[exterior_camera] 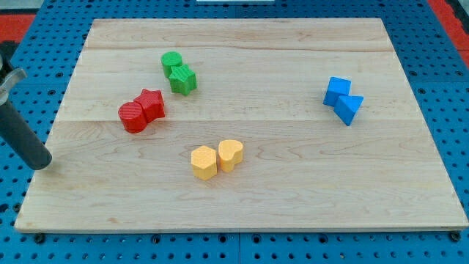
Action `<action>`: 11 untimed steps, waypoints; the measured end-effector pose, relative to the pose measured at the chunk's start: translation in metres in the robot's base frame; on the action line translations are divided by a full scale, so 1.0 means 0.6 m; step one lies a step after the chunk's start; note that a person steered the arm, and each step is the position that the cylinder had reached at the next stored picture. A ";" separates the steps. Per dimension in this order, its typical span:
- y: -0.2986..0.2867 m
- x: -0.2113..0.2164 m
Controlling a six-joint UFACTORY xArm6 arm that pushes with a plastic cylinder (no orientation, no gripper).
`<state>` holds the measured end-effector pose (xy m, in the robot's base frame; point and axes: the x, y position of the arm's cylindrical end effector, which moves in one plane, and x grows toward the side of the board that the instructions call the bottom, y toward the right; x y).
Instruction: Align red blocks and green blocks
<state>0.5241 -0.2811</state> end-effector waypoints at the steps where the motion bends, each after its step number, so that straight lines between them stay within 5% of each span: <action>1: 0.000 0.000; 5: -0.003 -0.012; 8: -0.030 -0.110; 11: 0.140 -0.149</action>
<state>0.4349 -0.1970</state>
